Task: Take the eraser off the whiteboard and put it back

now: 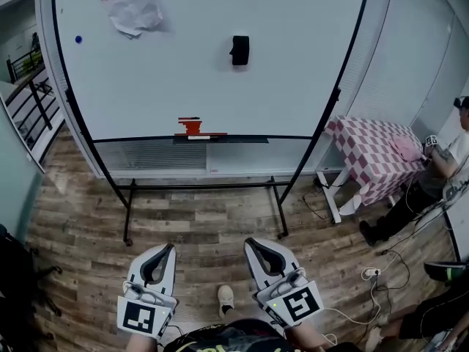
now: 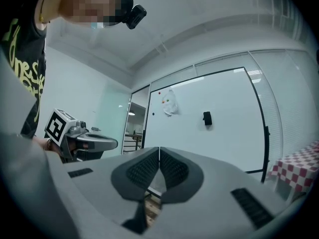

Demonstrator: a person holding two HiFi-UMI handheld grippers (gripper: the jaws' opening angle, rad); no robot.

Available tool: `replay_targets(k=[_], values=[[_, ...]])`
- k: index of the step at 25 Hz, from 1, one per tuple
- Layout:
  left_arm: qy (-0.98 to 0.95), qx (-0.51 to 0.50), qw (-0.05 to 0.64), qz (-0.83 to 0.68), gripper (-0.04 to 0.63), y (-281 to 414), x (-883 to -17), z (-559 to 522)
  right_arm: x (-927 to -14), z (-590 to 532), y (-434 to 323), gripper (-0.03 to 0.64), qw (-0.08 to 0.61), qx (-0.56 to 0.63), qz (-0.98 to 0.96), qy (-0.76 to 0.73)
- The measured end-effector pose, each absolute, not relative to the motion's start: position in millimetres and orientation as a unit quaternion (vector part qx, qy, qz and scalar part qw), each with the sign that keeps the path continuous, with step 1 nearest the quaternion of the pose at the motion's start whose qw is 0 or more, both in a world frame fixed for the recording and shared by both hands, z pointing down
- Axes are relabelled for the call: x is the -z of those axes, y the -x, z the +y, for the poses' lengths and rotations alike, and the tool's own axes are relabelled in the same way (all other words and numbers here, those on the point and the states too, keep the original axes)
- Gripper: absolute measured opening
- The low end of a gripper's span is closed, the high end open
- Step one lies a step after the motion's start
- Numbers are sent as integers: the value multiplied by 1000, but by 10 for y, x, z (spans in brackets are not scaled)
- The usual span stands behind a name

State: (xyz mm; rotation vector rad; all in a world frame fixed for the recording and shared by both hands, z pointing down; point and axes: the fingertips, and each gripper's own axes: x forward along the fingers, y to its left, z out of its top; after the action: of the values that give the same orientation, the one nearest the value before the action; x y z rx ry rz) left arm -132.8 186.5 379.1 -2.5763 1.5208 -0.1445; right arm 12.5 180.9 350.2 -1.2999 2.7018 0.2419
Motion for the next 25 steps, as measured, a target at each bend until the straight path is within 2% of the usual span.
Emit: replay_targets(k=[8,17,25], values=[[849,16,47,526,6,1307,-3670,1460,-3424,1359,-144,11,67,-77,902,420],[841,41,77,534,6,1273,-3621,1113,-3345,960,-197,11,75,-78,909,403],[836,17,60,546,6,1131,-3601,809,-3362,653,-297,11,74,-81,913,392]])
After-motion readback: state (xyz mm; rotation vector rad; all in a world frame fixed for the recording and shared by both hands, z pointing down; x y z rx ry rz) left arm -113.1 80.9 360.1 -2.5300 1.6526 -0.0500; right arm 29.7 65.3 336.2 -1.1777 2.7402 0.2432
